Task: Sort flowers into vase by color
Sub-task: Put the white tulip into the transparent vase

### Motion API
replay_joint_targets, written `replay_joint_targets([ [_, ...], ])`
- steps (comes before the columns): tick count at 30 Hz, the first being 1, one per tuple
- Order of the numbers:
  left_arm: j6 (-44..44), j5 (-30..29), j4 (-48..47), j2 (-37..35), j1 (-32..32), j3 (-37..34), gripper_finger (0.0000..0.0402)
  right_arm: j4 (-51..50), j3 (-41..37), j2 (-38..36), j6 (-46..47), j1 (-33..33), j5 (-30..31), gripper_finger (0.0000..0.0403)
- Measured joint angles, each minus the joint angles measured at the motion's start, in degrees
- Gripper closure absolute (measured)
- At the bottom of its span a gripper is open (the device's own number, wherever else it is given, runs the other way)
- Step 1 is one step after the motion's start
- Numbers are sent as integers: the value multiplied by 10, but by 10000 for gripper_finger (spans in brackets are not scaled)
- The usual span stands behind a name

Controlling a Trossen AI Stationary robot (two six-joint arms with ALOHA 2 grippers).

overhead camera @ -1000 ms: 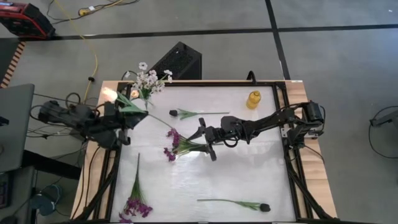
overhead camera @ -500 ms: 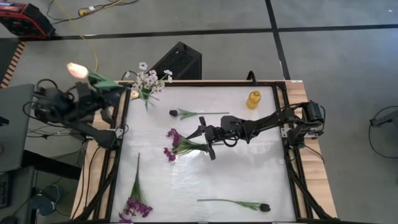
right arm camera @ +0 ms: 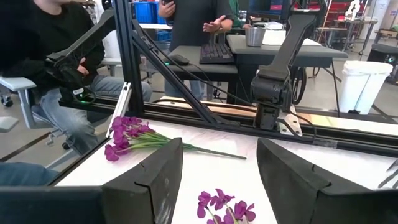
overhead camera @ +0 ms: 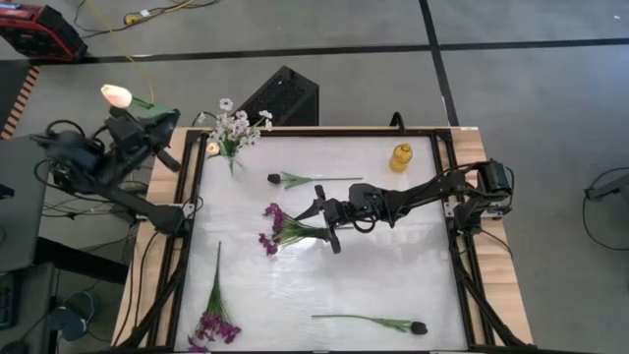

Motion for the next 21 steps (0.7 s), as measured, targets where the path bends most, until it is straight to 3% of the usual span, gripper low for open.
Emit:
replay_joint_targets([
  [4, 42, -3, 46, 0, 4, 0, 401, 0, 0, 0, 0, 0, 0, 173],
  [10, 37, 63, 52, 13, 54, -9, 401, 0, 0, 0, 0, 0, 0, 173],
  [21, 79, 149, 82, 82, 258, -14, 401, 1, 0, 0, 0, 0, 0, 173],
])
